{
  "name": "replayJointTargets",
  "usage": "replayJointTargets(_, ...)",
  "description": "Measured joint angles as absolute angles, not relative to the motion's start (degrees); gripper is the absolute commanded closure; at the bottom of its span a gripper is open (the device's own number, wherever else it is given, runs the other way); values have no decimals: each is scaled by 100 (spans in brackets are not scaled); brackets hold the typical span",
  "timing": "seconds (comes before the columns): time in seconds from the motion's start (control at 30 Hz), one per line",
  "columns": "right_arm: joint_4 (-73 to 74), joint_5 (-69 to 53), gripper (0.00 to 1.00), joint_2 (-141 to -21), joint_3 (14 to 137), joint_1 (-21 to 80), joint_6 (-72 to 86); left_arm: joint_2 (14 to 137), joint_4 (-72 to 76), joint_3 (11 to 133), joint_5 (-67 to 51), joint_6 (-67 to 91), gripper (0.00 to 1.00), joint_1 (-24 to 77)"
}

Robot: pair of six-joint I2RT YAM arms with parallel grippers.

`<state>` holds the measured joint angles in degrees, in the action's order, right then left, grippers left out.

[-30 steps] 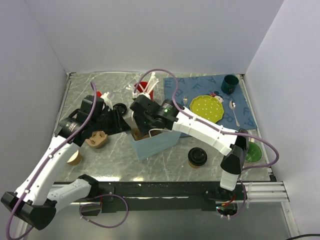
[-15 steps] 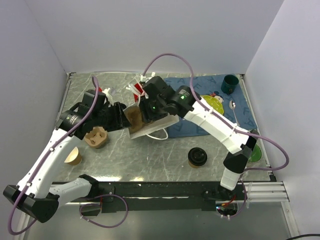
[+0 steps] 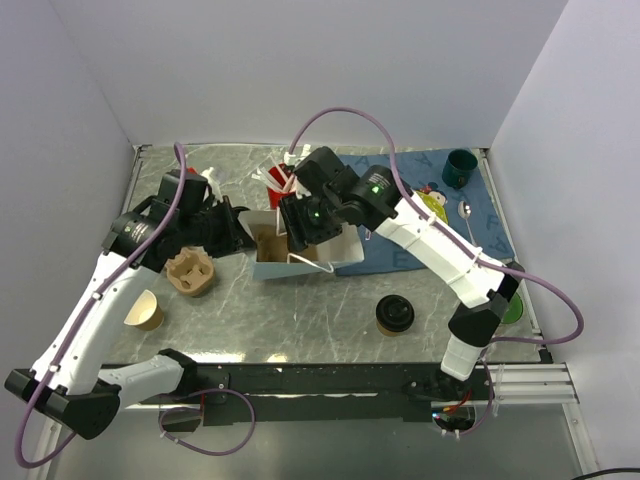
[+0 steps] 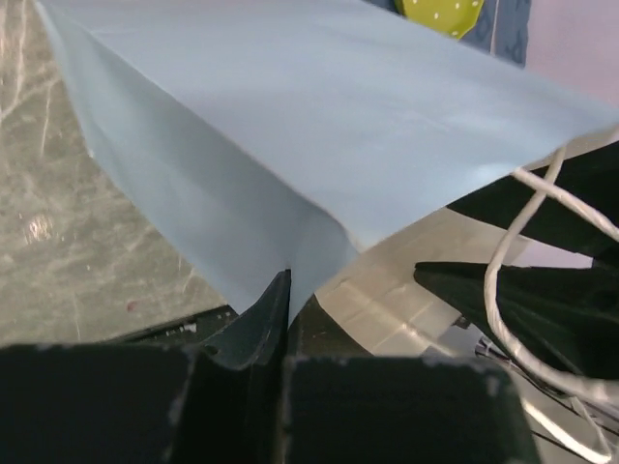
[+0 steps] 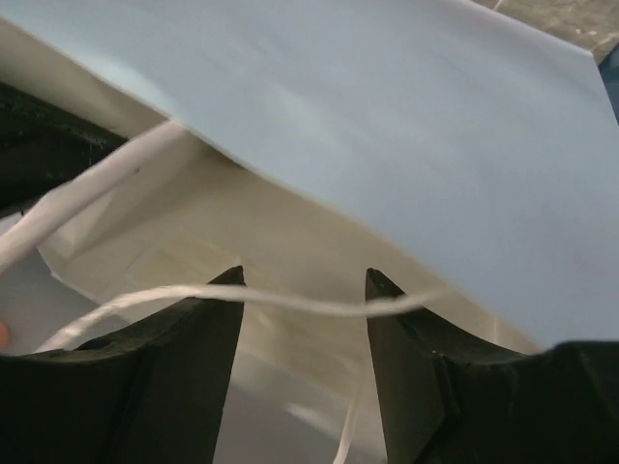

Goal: Pack the takeout coffee

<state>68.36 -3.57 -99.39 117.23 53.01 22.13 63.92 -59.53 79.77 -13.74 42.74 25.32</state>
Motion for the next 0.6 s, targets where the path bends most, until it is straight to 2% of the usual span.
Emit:
replayJointTargets(0.27, 7249, -707, 39, -9950, 11096, 5186, 2112, 6464, -6224, 7568, -1518, 4530, 92, 2526)
replayJointTargets(0.33, 7317, -722, 39, -9950, 11026, 5170, 2108, 6490, -6217, 7489, -1520, 4532, 87, 2523)
replayJointTargets(0.47, 7570, -718, 35, -9979, 11480, 5100, 2115, 6514, -6254, 7323, -1509, 4464, 71, 2493)
replayJointTargets(0.6, 7603, -642, 35, -9942, 12457, 4928, 2134, 6525, -6318, 7301, -1378, 4375, 50, 2486)
